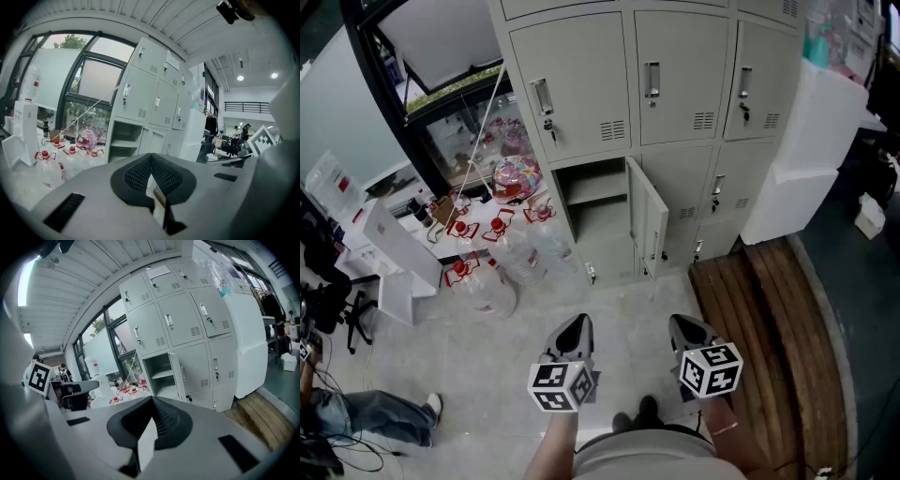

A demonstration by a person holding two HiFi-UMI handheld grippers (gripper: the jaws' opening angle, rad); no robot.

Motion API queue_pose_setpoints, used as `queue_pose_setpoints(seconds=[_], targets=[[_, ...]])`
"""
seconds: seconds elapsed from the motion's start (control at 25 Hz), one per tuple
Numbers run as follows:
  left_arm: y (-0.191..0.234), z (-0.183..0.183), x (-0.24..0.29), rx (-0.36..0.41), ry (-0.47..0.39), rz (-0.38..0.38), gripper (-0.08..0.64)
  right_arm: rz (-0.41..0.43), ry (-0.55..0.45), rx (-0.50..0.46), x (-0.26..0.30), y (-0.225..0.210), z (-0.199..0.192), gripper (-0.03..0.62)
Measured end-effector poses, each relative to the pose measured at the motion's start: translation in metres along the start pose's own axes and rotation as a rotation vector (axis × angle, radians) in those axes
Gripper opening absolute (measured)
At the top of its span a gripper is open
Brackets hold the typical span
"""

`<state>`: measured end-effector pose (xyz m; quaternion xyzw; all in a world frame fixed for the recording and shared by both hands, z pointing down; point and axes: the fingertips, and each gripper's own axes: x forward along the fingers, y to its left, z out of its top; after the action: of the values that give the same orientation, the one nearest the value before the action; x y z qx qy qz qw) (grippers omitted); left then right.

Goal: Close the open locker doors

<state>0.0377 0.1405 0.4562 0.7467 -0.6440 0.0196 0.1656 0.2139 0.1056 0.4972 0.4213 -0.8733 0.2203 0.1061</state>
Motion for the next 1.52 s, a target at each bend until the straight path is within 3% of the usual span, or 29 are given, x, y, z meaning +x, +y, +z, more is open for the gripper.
queue_pose_setpoints(seconds=[0.36, 0.56, 0.72, 0.96, 1.12, 1.52], targets=[[-0.009, -0.001, 0.018, 0.003, 0.002, 0.018, 0.02, 0.017, -0.012, -0.073, 0.007, -0.017, 0.019, 0.002], [-0.02, 0.001, 0.026, 0.012, -0.003, 0.027, 0.02, 0.056, -0.078, -0.111, 0.004, -0.018, 0.04, 0.005], [-0.026, 0.001, 0.031, 0.019, 0.002, 0.035, 0.02, 0.032, -0.12, -0.113, 0.003, -0.031, 0.057, 0.005], [-0.028, 0.0, 0.038, 0.027, 0.017, 0.037, 0.02, 0.058, -0.139, -0.079, 0.013, -0.04, 0.074, 0.088], [-0.018, 0.004, 0.048, 0.03, 0.021, 0.031, 0.02, 0.066, -0.154, -0.063, 0.031, -0.041, 0.088, 0.15], [0.043, 0.024, 0.105, 0.021, 0.024, -0.009, 0.02, 0.004, -0.18, -0.045, 0.103, -0.045, 0.124, 0.179]])
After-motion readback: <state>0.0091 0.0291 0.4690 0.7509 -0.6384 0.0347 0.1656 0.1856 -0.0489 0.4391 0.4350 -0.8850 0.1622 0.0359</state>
